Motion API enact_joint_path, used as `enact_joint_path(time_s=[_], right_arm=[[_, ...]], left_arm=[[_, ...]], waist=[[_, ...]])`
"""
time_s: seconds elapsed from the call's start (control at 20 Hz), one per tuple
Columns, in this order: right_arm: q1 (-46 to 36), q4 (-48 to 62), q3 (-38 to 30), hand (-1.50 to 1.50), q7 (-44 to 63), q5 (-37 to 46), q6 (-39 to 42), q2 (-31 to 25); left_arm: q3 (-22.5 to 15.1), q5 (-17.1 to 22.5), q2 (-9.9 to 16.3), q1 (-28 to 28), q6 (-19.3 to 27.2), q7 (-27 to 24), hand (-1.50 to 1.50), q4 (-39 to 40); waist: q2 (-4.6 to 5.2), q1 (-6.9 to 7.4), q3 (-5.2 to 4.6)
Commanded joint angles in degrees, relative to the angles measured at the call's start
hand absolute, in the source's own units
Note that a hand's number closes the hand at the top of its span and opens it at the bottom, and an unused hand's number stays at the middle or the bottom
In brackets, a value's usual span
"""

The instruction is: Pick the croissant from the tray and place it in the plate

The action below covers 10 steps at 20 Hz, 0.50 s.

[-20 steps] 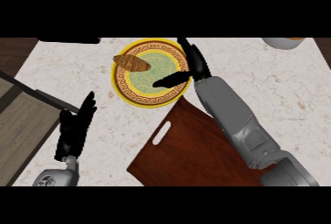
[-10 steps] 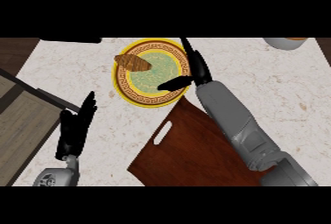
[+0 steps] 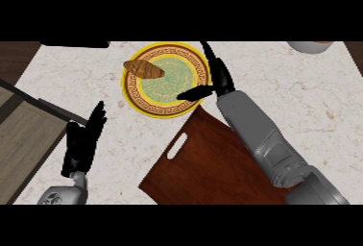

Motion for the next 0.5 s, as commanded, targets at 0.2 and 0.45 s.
enact_joint_path(time_s=[0.2, 0.45], right_arm=[[0.4, 3.4, -1.6, -1.50, -2.1, 0.9, 0.2, -1.2], [3.3, 3.3, -2.5, -1.50, -4.6, 1.2, -1.2, -2.3]], left_arm=[[-1.3, -1.2, -1.8, -0.5, 1.2, 0.5, 0.00, -0.5], [-0.5, -0.5, -0.9, 5.3, 0.2, -5.1, 0.00, -0.9]], waist=[[0.07, -0.43, 0.03], [-0.16, -0.62, 0.01]])
